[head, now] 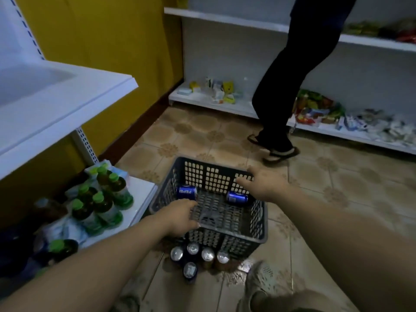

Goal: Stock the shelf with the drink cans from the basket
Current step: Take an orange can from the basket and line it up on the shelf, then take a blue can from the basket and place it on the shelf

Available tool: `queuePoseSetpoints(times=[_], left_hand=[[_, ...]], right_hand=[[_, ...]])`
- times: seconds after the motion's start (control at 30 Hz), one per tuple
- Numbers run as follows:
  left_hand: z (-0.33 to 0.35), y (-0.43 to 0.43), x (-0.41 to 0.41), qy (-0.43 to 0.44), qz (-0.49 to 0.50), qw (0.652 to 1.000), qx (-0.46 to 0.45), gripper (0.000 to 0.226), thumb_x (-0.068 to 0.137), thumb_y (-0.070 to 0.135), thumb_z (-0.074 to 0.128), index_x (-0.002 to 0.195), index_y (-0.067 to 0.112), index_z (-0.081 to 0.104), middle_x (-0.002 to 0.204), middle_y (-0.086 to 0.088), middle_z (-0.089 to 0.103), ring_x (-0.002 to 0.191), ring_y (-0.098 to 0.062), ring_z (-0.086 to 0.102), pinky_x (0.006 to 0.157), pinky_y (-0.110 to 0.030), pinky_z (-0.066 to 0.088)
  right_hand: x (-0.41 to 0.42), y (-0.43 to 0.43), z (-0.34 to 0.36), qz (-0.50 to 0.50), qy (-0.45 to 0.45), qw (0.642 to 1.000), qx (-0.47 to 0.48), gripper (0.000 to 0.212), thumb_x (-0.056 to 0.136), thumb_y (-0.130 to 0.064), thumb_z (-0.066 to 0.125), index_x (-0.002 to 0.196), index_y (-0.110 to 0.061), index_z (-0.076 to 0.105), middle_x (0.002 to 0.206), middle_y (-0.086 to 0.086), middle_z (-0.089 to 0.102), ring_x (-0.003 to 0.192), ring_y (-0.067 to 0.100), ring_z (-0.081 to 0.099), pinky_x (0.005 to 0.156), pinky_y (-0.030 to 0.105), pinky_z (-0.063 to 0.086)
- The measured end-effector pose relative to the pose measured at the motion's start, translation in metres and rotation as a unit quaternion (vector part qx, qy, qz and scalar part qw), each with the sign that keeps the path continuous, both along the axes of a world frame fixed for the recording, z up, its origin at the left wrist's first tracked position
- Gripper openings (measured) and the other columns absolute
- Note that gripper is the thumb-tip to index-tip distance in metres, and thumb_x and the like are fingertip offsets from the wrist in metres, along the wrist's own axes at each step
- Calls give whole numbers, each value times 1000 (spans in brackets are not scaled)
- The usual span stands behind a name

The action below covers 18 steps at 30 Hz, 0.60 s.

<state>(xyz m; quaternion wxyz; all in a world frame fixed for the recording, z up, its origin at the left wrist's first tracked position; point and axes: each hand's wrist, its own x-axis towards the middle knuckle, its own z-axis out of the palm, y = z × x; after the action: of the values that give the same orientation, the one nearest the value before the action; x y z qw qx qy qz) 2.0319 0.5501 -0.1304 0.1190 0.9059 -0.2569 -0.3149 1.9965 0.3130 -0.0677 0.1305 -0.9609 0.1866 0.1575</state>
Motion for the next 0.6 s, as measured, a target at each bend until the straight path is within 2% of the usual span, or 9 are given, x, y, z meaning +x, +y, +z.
queuePoseSetpoints(times=[0.2, 0.43, 0.6], left_hand=[[-68, -32, 70, 32, 20, 999, -9, 70, 87, 41, 62, 147, 22, 31, 152, -4, 33, 135, -23, 36, 111, -35, 32], [-187, -105, 147, 77, 22, 997, 6, 74, 87, 43, 62, 149, 22, 27, 154, -4, 31, 135, -23, 37, 110, -38, 35], [-286, -159, 173, 114, -22, 992, 40, 75, 91, 45, 57, 151, 18, 20, 158, -4, 19, 143, -24, 23, 115, -36, 25]], right_hand=[[60, -37, -82, 9, 64, 998, 17, 76, 94, -64, 36, 152, -16, 24, 155, 10, 32, 136, 30, 38, 108, 37, 37], [129, -88, -202, -15, 99, 993, 61, 71, 96, -58, 40, 149, -12, 29, 151, 13, 36, 132, 31, 40, 104, 38, 38], [159, -126, -307, -48, 111, 988, 92, 66, 95, -56, 45, 145, -14, 34, 141, 14, 43, 123, 32, 46, 98, 38, 40]])
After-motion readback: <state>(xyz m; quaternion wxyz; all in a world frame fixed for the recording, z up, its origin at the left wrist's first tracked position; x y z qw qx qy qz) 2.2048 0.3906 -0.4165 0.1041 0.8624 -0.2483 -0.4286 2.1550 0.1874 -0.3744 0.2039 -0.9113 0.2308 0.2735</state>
